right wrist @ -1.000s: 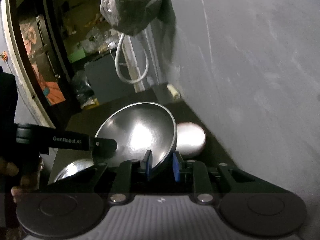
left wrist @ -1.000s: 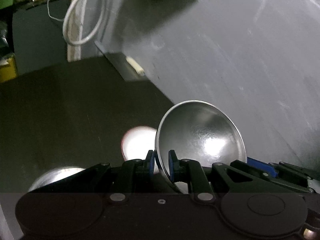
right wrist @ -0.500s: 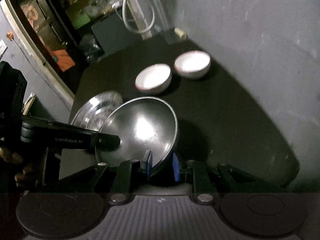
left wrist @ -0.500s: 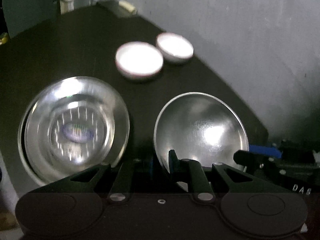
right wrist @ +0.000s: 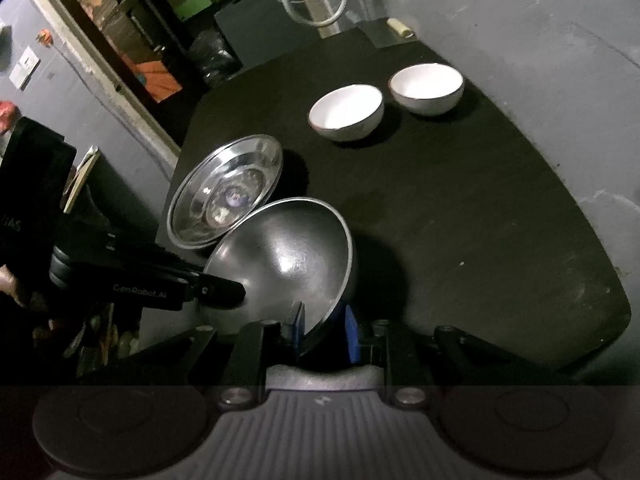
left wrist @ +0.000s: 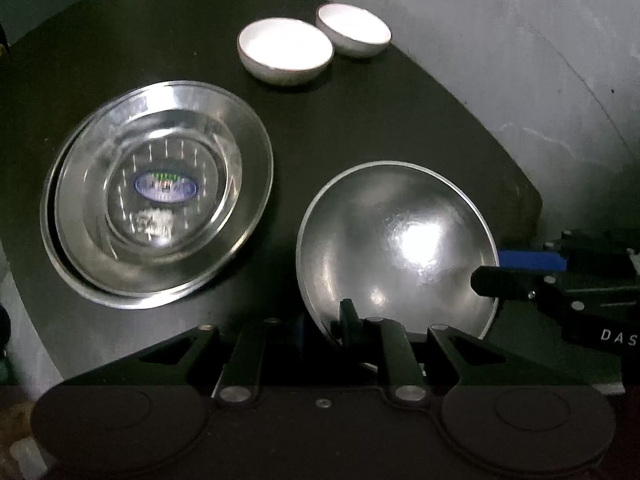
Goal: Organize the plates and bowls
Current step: 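Lift the steel bowl with both grippers and carry it toward the plate stack, then lower the steel bowl onto the table beside the plate stack while both grippers open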
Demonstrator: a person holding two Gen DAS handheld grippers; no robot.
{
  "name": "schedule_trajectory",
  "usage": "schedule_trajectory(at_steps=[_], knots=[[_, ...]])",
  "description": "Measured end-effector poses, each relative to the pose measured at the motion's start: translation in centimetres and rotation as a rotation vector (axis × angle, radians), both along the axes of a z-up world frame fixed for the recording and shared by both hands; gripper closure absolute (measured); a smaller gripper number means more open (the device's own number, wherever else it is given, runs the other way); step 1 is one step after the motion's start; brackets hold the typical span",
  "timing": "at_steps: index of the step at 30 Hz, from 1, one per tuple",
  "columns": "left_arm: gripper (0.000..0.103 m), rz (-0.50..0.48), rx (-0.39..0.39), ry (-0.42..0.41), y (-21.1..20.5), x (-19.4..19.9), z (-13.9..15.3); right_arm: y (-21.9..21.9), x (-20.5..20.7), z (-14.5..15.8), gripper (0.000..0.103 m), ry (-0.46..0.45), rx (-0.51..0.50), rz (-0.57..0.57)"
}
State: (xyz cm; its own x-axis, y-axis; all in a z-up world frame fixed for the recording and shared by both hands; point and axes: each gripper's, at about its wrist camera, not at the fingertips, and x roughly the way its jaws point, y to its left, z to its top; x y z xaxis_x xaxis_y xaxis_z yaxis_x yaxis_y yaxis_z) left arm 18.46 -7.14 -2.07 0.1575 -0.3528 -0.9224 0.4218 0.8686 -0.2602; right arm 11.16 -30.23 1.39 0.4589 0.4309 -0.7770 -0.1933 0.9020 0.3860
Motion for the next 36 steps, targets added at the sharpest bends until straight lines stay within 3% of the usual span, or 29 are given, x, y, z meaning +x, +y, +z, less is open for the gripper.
schedule_trajectory(at_steps=[18,31,36], knots=[[0.084,-0.016,0.050,0.060,0.5,0.3,-0.4,0.1,0.9,-1.1,0.079,0.092,0.056,0.068],[0.083,-0.031,0.057,0.065,0.1,0.4,-0.3,-0.1,1.0,-1.5,0.077,0.096,0.056,0.047],[0.078,-0.030,0.067,0.061,0.2,0.4,-0.3,-0.1,1.0,-1.5,0.074,0.095,0.051,0.040]])
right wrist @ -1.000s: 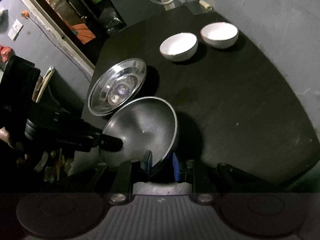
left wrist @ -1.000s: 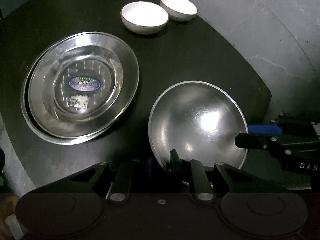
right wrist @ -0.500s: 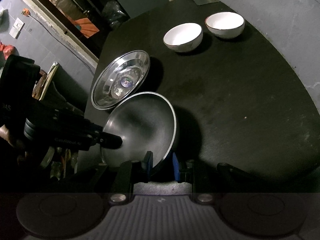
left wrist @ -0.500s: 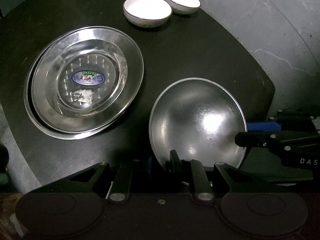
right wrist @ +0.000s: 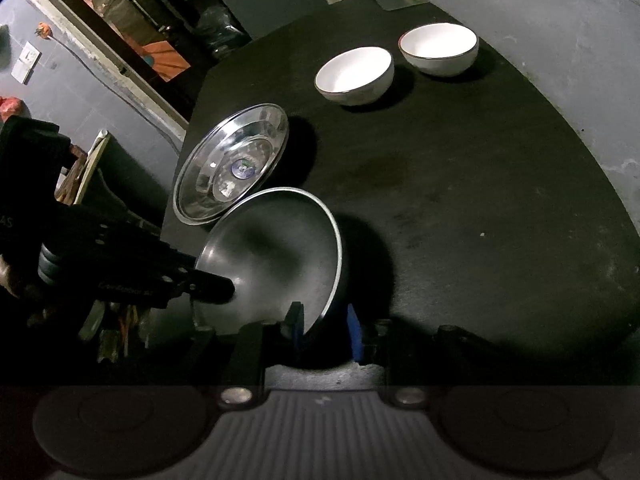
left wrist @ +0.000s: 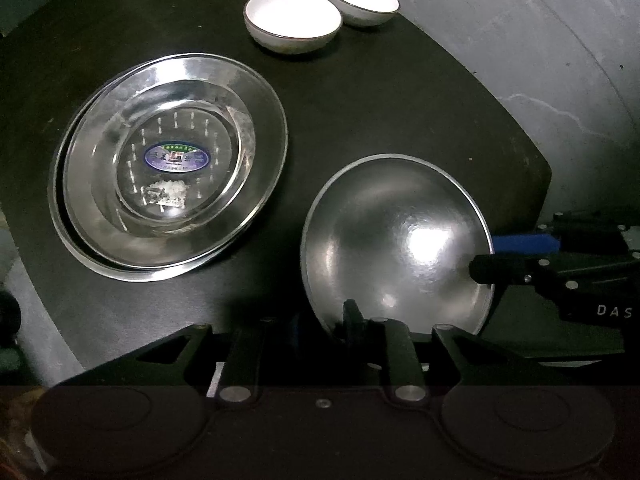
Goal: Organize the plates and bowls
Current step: 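Lower the steel bowl onto the table beside the plate stack while both grippers open, then move both grippers to a red-rimmed white bowl and grip its rim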
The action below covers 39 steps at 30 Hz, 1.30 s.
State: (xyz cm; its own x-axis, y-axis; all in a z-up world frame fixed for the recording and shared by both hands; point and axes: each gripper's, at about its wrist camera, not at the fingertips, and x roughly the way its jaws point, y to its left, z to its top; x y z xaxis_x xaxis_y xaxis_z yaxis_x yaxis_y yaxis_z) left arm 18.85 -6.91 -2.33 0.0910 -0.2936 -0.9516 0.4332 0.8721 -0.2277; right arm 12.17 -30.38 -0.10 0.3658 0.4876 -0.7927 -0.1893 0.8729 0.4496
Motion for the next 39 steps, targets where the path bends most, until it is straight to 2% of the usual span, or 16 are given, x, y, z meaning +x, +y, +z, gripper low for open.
schedule_trajectory(at_steps=[6,11,12,17,21,24,28,32,34,39], knots=[[0.062,-0.015,0.020,-0.017,0.1,-0.2,0.4,-0.2,-0.2,0.3,0.071,-0.014,-0.013,-0.022],[0.040,-0.040,0.016,-0.049,0.2,-0.4,1.7,-0.4,-0.1,0.7,0.066,-0.033,-0.011,-0.039],[0.037,-0.042,0.013,-0.058,0.3,-0.4,2.1,-0.5,0.0,0.8,0.062,-0.037,-0.011,-0.043],[0.010,-0.042,0.031,-0.114,0.4,-0.3,3.5,-0.8,0.1,1.3,0.047,-0.074,-0.008,-0.073],[0.008,-0.008,0.049,-0.150,0.7,0.4,4.2,-0.8,0.4,1.6,0.031,-0.102,-0.005,-0.088],[0.004,0.048,0.026,-0.180,1.2,1.5,4.7,-0.8,0.6,1.8,0.017,-0.126,-0.012,-0.111],[0.001,0.111,-0.035,-0.259,1.9,2.8,5.2,-0.9,1.2,1.9,0.011,-0.147,-0.017,-0.158],[0.001,0.155,-0.074,-0.316,2.2,4.2,5.6,-1.0,1.7,1.7,0.000,-0.165,-0.020,-0.191],[0.001,0.177,-0.068,-0.338,2.1,4.8,5.7,-1.1,2.1,1.6,0.000,-0.170,-0.032,-0.219],[0.001,0.208,-0.037,-0.467,2.0,6.1,5.7,-1.5,2.8,1.5,0.000,-0.193,-0.068,-0.293]])
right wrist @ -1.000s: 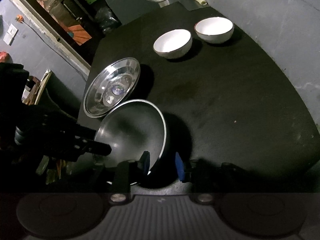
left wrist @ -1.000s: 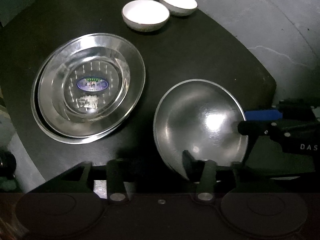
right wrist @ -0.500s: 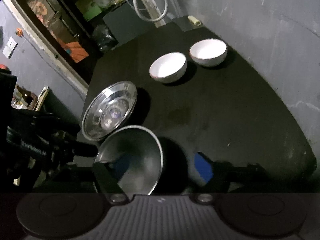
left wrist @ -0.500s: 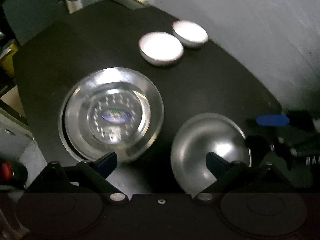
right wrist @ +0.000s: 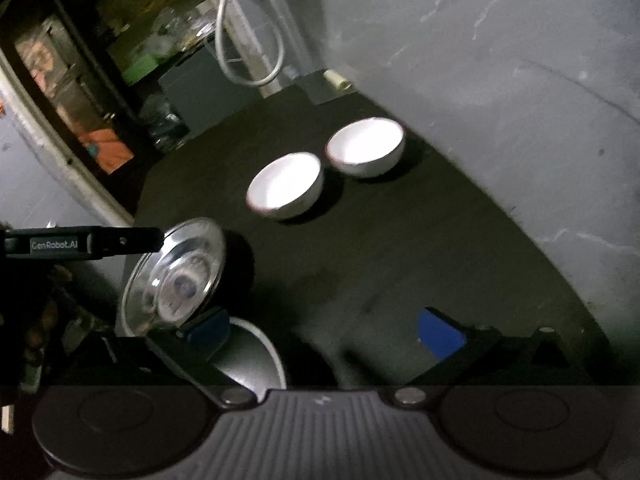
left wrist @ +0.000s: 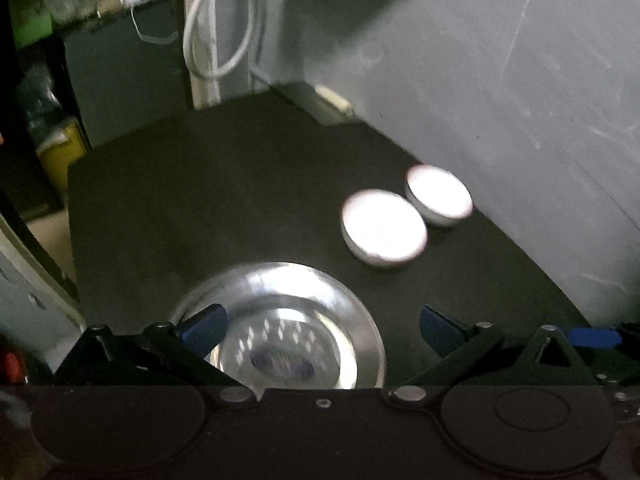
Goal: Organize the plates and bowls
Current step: 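Move both grippers to a red-rimmed white bowl and grip its rim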
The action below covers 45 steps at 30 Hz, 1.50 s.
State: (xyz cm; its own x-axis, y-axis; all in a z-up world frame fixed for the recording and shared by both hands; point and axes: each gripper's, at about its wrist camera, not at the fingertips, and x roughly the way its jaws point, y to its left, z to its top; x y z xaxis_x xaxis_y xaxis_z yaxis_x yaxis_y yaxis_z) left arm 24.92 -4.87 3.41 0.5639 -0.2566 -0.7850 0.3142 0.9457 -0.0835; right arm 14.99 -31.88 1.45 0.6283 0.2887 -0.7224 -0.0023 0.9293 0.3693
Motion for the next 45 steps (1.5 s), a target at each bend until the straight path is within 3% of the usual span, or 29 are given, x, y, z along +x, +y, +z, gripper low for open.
schedule_trajectory(at_steps=[6,9,12,17,30,34,37,42,45], knots=[[0.001,0.031,0.041,-0.051,-0.8,3.0,-0.6,0.0,1.3,-0.4,0.000,-0.021,-0.064,-0.046],[0.001,0.092,0.133,-0.014,-1.7,5.8,-1.7,0.6,1.9,-0.5,0.000,-0.039,-0.154,-0.016],[0.001,0.090,0.165,0.005,-2.5,8.3,-2.3,0.8,2.6,-0.4,0.000,-0.063,-0.208,-0.001],[0.001,0.016,0.195,-0.030,-4.3,10.7,-2.9,1.2,5.3,-0.1,0.000,-0.101,-0.195,-0.017],[0.001,-0.110,0.187,0.079,-6.5,13.8,-5.6,1.2,11.0,-2.4,0.000,-0.071,-0.109,-0.077],[0.007,-0.115,0.178,0.093,-6.3,14.1,-5.9,1.2,11.8,-2.9,0.002,-0.094,-0.067,-0.103],[0.015,-0.118,0.160,0.106,-6.1,14.3,-6.0,1.3,12.5,-3.2,0.009,-0.088,-0.043,-0.112],[0.025,-0.126,0.133,0.128,-6.2,14.3,-6.2,1.6,13.8,-3.7,0.023,-0.072,-0.010,-0.109],[0.039,-0.136,0.104,0.147,-6.4,14.2,-6.3,1.8,14.2,-3.9,0.035,-0.068,0.017,-0.095]])
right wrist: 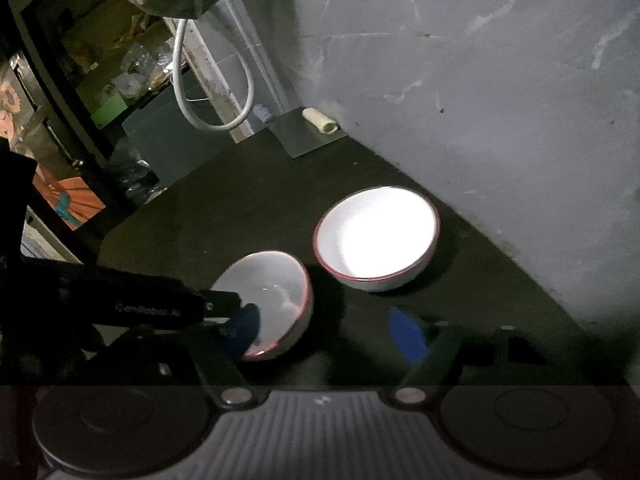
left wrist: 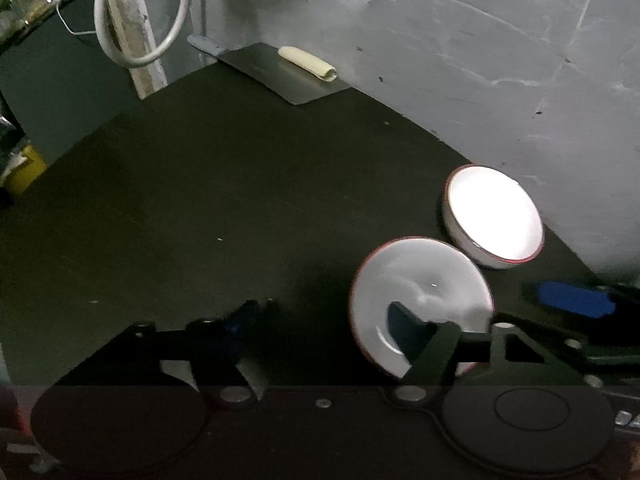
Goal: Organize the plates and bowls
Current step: 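Move both grippers to a red-rimmed white bowl and grip its rim, then lift the white bowl with both grippers and carry it toward the steel bowl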
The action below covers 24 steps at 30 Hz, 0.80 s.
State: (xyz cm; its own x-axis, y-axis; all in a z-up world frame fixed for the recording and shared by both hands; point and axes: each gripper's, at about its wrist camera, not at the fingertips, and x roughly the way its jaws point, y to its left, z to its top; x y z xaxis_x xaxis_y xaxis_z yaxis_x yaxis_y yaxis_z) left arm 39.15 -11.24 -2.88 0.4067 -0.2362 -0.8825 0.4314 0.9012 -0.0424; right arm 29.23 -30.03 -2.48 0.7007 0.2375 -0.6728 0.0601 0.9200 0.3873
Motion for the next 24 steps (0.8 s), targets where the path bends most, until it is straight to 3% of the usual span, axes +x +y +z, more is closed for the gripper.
schedule_trajectory(at_steps=[2,4,6,12,14,16,24], knots=[[0.055,-0.001,-0.015,0.015,-0.1,0.0,-0.1,0.2,0.3,-0.2,0.042,0.004,0.009,0.009],[0.062,0.000,-0.035,0.033,-0.1,0.0,-0.3,0.3,0.6,-0.4,0.050,0.010,0.023,0.015],[0.064,0.011,-0.053,0.047,0.0,0.1,-0.3,0.4,0.8,-0.6,0.060,0.014,0.031,0.018],[0.079,0.030,-0.094,0.078,0.2,0.0,-0.6,0.7,1.3,-1.0,0.077,0.032,0.056,0.036],[0.089,0.041,-0.112,0.094,0.3,0.1,-0.8,0.8,1.5,-1.3,0.079,0.040,0.071,0.048],[0.092,0.062,-0.140,0.107,0.7,0.2,-0.8,0.9,1.8,-1.4,0.080,0.050,0.087,0.058],[0.094,0.089,-0.166,0.104,1.5,-0.9,0.3,1.1,1.2,-0.8,0.082,0.052,0.088,0.081]])
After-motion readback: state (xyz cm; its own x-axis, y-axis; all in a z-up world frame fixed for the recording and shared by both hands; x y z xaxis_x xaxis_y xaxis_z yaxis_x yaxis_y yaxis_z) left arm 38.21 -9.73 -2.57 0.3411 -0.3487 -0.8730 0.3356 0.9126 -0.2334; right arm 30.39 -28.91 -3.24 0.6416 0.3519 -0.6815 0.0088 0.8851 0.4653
